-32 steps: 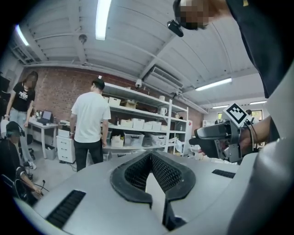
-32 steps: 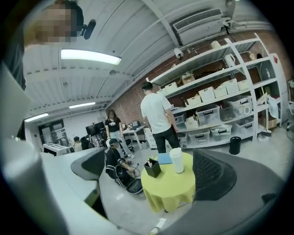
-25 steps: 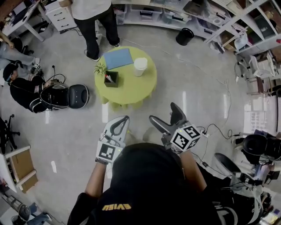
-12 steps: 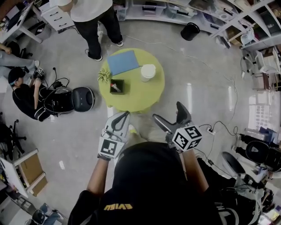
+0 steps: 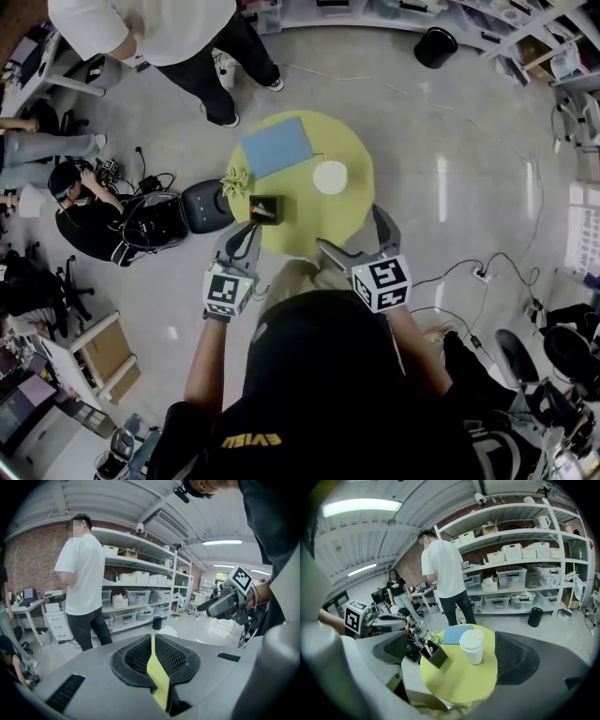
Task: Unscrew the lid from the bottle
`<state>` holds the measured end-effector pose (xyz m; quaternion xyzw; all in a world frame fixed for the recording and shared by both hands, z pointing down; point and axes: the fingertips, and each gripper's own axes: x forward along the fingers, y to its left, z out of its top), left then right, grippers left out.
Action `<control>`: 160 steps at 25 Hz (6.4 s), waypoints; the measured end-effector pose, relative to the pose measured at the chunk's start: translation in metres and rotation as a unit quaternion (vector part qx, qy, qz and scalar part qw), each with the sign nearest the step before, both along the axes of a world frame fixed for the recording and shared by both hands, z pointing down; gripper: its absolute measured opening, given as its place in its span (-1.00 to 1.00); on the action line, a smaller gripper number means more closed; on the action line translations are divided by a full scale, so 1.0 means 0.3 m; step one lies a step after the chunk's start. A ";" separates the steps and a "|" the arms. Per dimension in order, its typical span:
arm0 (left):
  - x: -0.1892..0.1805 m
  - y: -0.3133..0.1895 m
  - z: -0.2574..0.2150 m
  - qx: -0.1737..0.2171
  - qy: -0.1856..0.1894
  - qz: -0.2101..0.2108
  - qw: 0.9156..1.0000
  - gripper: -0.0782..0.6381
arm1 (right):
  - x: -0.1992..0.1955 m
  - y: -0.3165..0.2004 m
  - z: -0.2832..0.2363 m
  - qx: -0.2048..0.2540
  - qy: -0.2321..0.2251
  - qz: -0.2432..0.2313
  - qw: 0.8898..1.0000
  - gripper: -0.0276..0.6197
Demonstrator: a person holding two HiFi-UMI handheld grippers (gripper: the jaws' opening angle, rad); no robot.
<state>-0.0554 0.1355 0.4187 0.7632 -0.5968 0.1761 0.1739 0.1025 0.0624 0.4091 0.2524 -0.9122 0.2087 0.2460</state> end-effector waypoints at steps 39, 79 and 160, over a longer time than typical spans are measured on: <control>0.339 -0.461 0.778 -0.159 -0.042 0.530 0.832 0.37 | -0.243 -0.297 0.578 -0.082 0.313 -0.026 0.946 0.49; 0.379 -0.477 0.791 -0.069 -0.004 0.553 0.830 0.24 | -0.259 -0.228 0.590 0.019 0.362 -0.373 0.854 0.46; 0.368 -0.475 0.833 -0.088 -0.032 0.566 0.819 0.21 | -0.218 -0.246 0.546 -0.053 0.321 -0.313 0.892 0.18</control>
